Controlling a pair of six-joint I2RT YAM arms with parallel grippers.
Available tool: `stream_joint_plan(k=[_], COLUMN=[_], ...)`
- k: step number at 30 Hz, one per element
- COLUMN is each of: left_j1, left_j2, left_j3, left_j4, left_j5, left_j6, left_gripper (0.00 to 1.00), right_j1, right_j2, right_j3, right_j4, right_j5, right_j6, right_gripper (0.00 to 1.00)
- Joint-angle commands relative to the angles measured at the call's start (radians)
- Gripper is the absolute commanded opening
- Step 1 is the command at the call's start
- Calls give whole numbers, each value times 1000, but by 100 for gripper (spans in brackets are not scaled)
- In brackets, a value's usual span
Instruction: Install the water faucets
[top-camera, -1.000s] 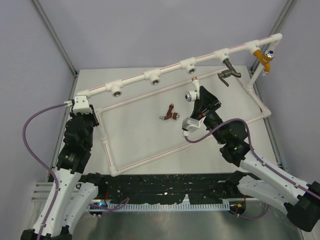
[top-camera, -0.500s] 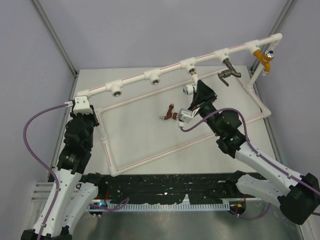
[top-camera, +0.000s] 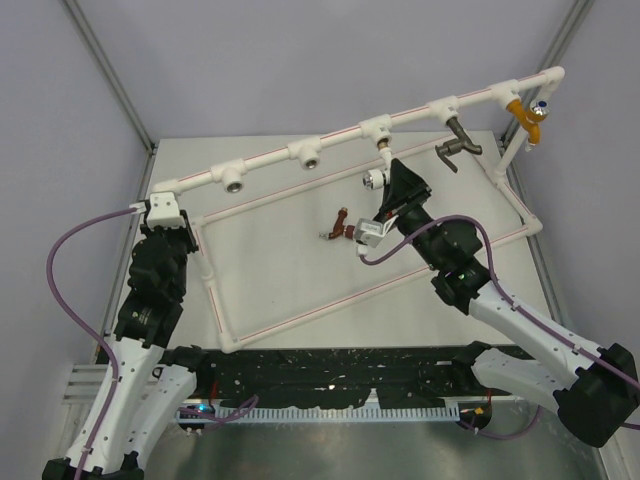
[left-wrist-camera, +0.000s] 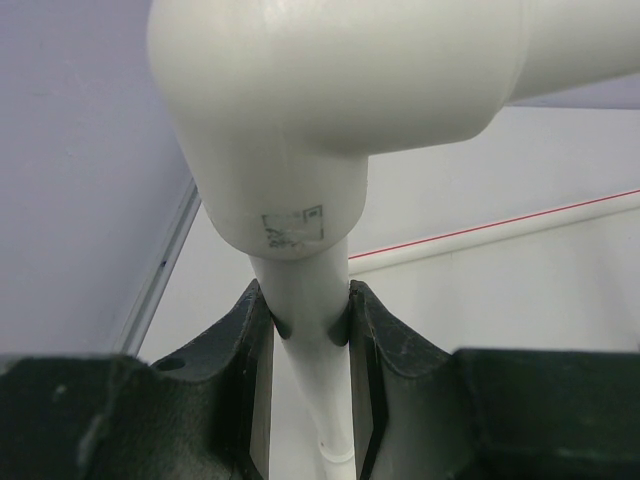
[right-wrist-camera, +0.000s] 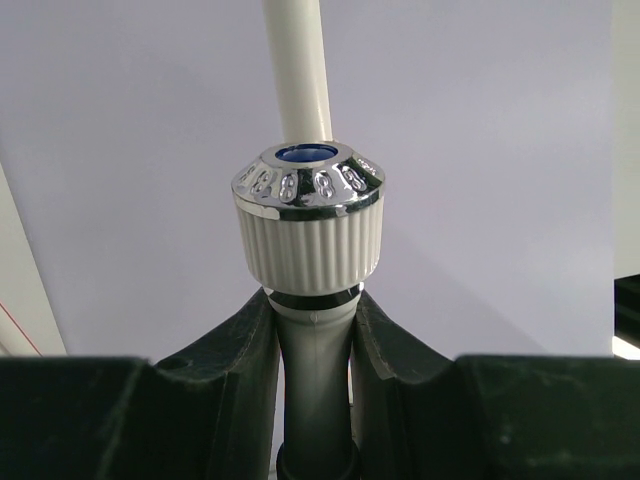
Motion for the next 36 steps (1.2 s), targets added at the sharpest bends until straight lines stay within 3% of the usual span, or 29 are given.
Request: stream_joint_plan(k=[1, 19, 30, 36], left_j1=[-17, -17, -18, -18], left_j2=[31, 36, 36, 33], left_j3=[-35, -36, -38, -39], left_j4=[-96, -95, -95, -93], left_j5=[71, 80, 84, 76], left_j6=[79, 80, 82, 83], left_gripper=[0, 0, 0, 0], right_j1=[-3, -6, -21, -66], right_j2=[-8, 66, 52, 55], right_j3=[36, 36, 159, 159], right_j4=[126, 142, -118, -138], right_j5=[-19, 56, 21, -36], right_j6=[-60, -117, 0, 93], right_gripper=[5, 5, 5, 5])
